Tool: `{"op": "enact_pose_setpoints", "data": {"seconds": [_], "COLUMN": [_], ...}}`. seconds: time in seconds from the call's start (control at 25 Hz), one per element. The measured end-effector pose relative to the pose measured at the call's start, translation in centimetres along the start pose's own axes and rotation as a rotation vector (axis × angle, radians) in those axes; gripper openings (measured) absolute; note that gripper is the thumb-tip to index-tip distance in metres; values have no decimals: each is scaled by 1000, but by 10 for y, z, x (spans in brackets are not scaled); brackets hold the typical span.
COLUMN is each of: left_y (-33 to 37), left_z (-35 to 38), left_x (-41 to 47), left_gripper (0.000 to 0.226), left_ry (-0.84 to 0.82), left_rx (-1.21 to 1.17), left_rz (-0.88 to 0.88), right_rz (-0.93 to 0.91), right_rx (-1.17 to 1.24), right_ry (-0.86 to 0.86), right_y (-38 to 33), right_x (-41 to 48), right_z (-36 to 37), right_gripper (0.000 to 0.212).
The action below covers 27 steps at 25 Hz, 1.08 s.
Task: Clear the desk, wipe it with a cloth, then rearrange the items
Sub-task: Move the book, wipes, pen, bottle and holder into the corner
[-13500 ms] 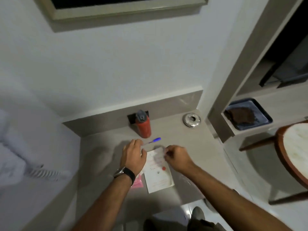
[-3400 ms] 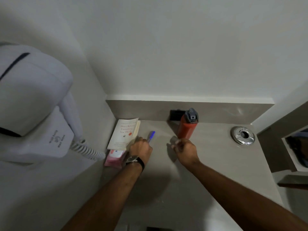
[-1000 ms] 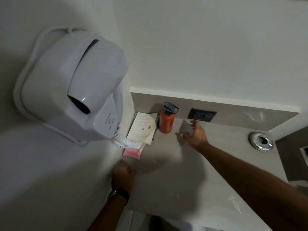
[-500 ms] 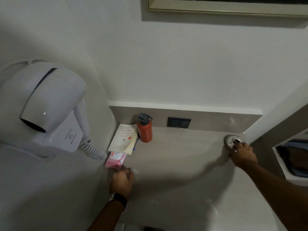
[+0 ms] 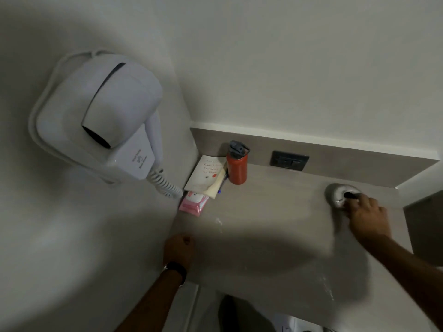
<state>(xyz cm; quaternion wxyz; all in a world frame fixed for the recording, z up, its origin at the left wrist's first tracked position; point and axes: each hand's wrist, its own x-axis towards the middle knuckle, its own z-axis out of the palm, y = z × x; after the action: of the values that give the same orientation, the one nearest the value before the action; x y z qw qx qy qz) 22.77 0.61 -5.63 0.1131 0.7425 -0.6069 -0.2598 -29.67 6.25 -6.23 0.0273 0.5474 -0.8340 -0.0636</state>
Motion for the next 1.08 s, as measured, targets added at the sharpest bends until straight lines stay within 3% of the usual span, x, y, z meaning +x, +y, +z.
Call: {"op": "enact_pose_setpoints", "data": {"seconds": [0.16,0.24,0.32,0.4,0.6,0.8,0.92,1.08], "left_y": [-24,-32,-38,-46,-57,-44,-30,-19], "left_z": [-4,-3,-2,1,4,2,-12,-33], "left_x": [2,-1,-5,-11,-14,-15,-18,-13], "left_gripper": [35,39,43,40,18,17,24,42], "left_ry": [61,34,36,72,135,173,-48,-122], "left_rx": [-258,-409,-530,-534,-417,-227,86,406], "left_rz": [-118,-228,-310,-309,-198,-186,-95,130], "right_rz": [-561,-819,-1019,-1145,-1223,-1205,-1184,-1004], "right_rx": [229,307,330,272,49,74,123,354], "right_ry": [267,356,362,295,176,83,132,246], "right_y": [-138,-215,-279,-326,-378,-384,-377,-344], "right_x": [-56,-89,-114,-128,-123,-117,-123,-135], "right_z": [-19,-22,-23,-23,-30,-39,-48,-58], "right_gripper": [41,27,15,17,22,18,27,24]}}
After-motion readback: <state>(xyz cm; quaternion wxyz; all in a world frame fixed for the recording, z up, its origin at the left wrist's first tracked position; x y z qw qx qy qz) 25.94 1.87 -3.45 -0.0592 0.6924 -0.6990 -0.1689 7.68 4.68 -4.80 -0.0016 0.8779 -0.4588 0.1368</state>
